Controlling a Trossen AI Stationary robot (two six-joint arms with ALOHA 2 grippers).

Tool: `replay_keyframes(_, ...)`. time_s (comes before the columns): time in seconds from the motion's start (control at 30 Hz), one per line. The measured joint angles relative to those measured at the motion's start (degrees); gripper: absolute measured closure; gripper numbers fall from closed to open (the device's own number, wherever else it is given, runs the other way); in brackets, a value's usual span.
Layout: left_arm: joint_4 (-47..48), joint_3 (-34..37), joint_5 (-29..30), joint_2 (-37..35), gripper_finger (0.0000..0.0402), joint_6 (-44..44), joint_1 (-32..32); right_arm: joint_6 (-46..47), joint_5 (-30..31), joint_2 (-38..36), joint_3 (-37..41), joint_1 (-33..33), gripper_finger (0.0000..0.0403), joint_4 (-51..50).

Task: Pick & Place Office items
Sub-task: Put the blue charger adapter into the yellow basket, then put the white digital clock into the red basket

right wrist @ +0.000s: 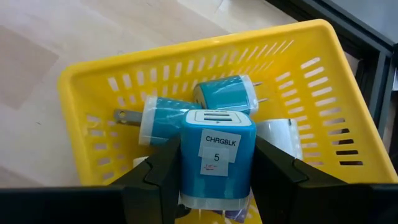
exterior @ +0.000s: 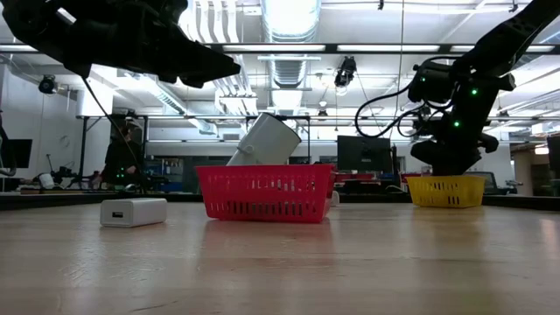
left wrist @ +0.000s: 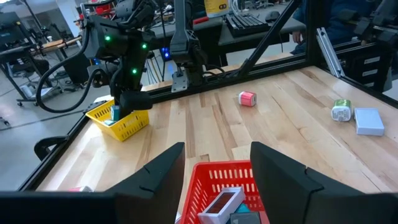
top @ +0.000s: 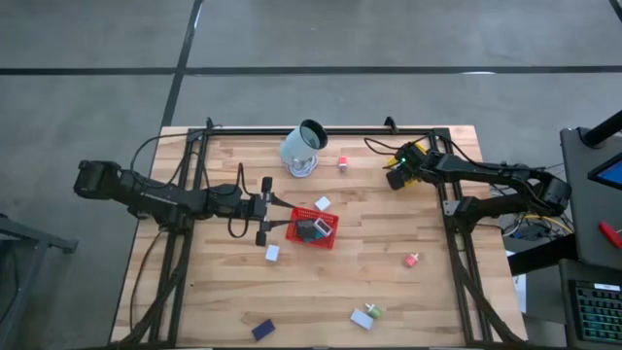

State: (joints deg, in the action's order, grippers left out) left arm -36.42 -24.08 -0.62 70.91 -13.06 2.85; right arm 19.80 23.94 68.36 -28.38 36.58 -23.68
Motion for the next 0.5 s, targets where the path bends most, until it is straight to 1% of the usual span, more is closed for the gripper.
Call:
replay_keyframes(0.07, 0.0, 0.0, 0.0, 0.0, 0.0215, 0.0, 0.0, 0.4, 0.0, 0.0, 0.0, 0.0, 0.0260, 0.0)
replay_keyframes(0.1, 0.0, 0.0, 0.0, 0.0, 0.0216, 0.0, 0.0, 0.6, 0.0, 0.0, 0.0, 0.0, 0.0251, 0.0)
replay_keyframes(0.2, 0.0, 0.0, 0.0, 0.0, 0.0215, 0.0, 0.0, 0.8, 0.0, 0.0, 0.0, 0.0, 0.0206, -0.1)
replay_keyframes(0.3, 0.0, 0.0, 0.0, 0.0, 0.0215, 0.0, 0.0, 1.1, 0.0, 0.0, 0.0, 0.0, 0.0177, -0.1)
replay_keyframes(0.43, 0.0, 0.0, 0.0, 0.0, 0.0215, 0.0, 0.0, 1.4, 0.3, 0.0, -0.1, 0.0, 0.0166, 0.2)
replay_keyframes(0.5, 0.0, 0.0, 0.0, 0.0, 0.0215, 0.0, 0.0, 1.9, 1.9, 0.0, -0.1, 0.0, 0.0165, 0.3)
